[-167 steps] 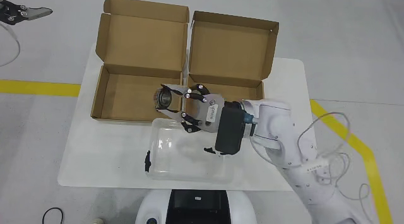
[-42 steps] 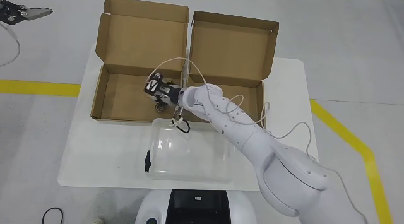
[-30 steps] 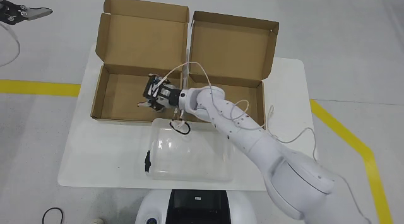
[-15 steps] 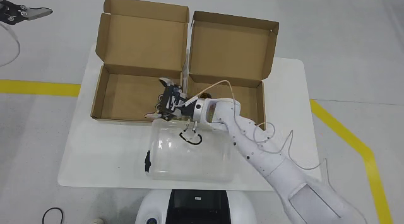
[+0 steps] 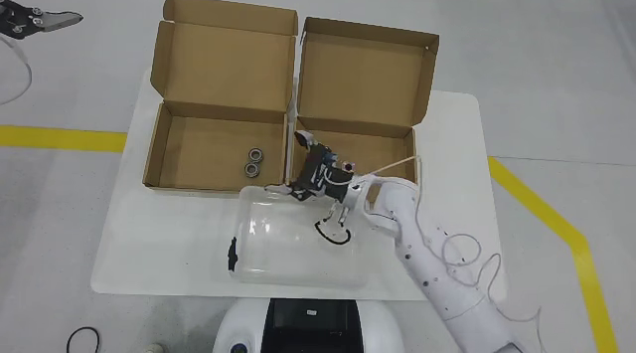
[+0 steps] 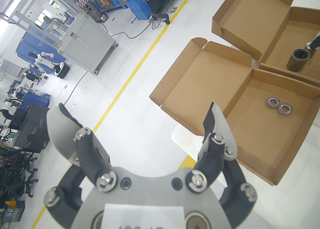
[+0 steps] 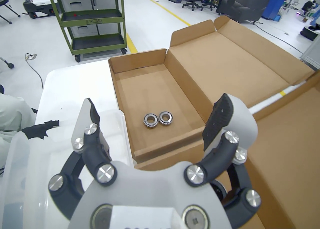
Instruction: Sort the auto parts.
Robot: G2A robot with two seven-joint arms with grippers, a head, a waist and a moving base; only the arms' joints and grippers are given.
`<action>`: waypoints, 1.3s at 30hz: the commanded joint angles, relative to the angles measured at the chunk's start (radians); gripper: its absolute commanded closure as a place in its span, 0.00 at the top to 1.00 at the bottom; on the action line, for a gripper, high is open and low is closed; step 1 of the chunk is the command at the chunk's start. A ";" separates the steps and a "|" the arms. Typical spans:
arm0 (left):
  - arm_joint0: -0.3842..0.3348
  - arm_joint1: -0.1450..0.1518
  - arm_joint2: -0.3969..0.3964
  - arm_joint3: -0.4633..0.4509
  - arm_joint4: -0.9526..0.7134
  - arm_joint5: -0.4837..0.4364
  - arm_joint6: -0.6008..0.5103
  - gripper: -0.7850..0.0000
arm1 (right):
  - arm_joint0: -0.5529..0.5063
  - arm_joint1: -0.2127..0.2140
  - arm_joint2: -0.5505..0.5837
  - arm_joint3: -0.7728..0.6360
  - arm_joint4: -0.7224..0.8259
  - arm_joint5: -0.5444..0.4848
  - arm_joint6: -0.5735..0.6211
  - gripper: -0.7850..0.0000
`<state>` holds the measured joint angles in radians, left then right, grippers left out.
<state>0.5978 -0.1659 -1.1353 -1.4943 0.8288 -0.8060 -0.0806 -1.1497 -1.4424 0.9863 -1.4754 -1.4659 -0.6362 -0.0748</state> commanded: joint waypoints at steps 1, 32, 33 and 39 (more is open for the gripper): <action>0.000 0.000 0.000 0.000 0.000 0.000 0.000 1.00 | -0.041 0.009 0.025 -0.035 -0.009 0.017 -0.005 1.00; 0.000 0.000 0.000 0.000 0.000 0.000 0.000 1.00 | -0.674 0.112 0.398 -0.475 -0.053 0.247 -0.237 1.00; 0.000 0.000 0.000 0.000 0.000 0.000 0.000 1.00 | -0.694 0.114 0.409 -0.483 -0.052 0.253 -0.252 1.00; 0.000 0.000 0.000 0.000 0.000 0.000 0.000 1.00 | -0.790 0.125 0.451 -0.532 -0.062 0.276 -0.299 1.00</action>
<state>0.5978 -0.1659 -1.1353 -1.4943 0.8288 -0.8060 -0.0806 -1.9263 -1.3191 1.4318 -1.9982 -1.5259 -0.3646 -0.3720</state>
